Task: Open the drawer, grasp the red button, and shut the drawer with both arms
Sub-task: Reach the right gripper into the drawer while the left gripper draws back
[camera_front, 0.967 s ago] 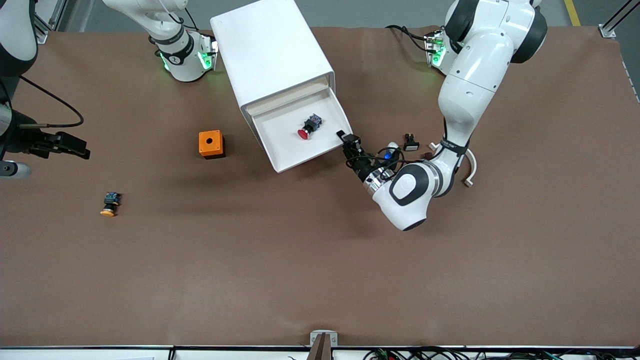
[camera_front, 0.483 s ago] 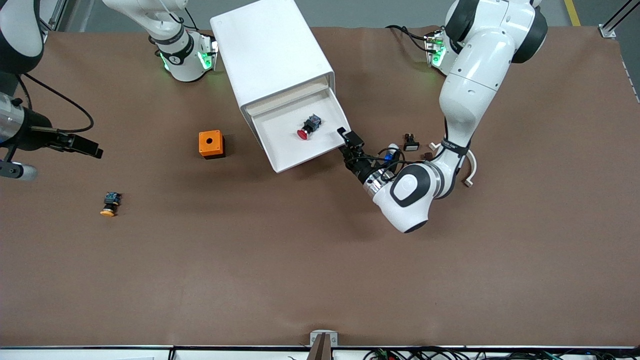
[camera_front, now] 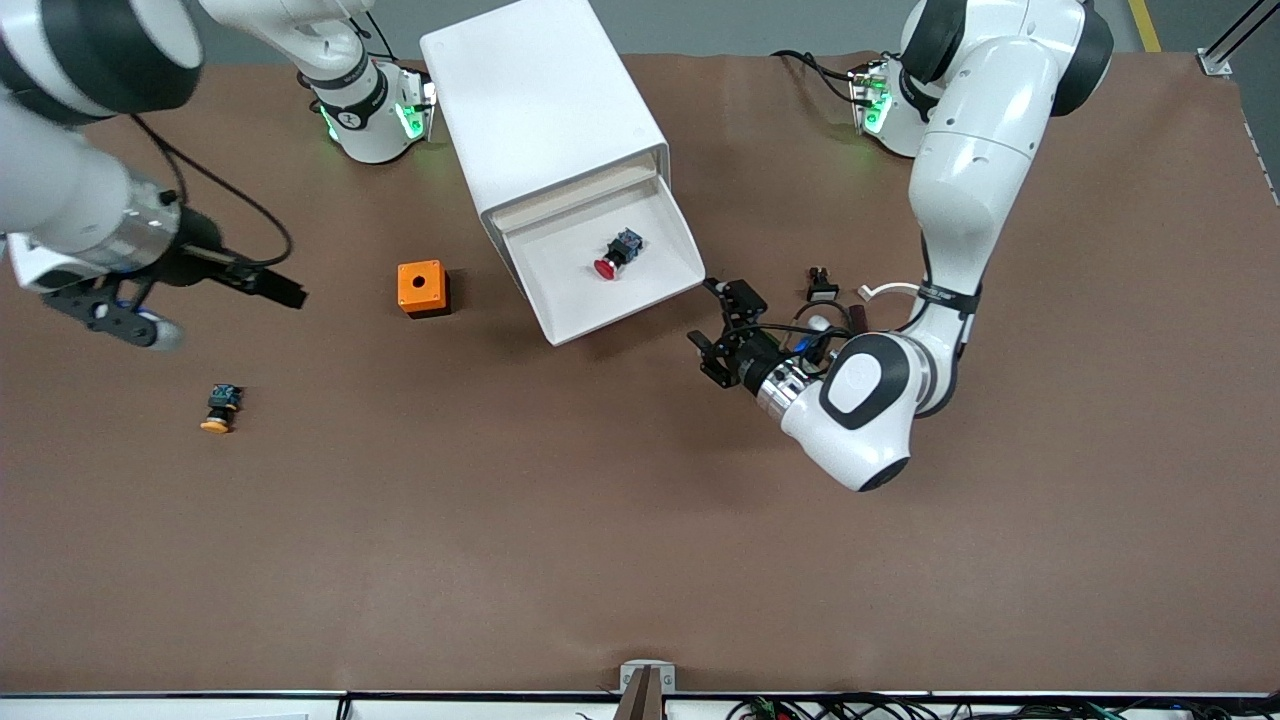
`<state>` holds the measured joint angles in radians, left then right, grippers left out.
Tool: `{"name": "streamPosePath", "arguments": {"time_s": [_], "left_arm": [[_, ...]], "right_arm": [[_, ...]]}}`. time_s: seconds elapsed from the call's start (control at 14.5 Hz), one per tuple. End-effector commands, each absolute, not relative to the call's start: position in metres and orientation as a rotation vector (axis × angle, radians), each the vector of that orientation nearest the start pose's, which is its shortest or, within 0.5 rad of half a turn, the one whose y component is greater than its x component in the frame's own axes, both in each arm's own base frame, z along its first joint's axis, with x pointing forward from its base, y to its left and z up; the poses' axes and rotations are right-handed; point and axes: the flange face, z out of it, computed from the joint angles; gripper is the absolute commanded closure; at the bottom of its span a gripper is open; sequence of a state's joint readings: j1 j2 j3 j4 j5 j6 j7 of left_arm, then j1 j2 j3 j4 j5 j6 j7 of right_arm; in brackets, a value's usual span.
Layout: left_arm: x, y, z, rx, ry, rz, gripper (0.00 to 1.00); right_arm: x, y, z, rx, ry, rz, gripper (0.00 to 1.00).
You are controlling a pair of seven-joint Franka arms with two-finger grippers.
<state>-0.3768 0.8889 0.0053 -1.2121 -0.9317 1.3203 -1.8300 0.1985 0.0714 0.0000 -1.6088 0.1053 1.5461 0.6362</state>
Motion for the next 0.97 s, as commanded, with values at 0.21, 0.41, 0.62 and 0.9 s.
{"name": "streamPosePath", "arguments": {"time_s": [0.21,0.41,0.62,0.9], "left_arm": [[0.614,-0.319,0.285,2.396,1.414,-1.469,0.00],[0.630,-0.307,0.319,2.560,1.150,-1.160,0.00],[0.652,-0.302,0.349,2.658,1.024,-0.798,0.00],[0.666,-0.296,0.364,2.782,0.877,-0.518,0.00]], "right_arm": [[0.524,0.202,0.579,-2.961,0.863,0.265,0.00],[0.509,0.243,0.571,-2.960,0.893,0.261,0.00],[0.488,0.288,0.562,-2.946,0.952,0.243,0.00],[0.451,0.357,0.549,-2.902,1.035,0.200,0.00]]}}
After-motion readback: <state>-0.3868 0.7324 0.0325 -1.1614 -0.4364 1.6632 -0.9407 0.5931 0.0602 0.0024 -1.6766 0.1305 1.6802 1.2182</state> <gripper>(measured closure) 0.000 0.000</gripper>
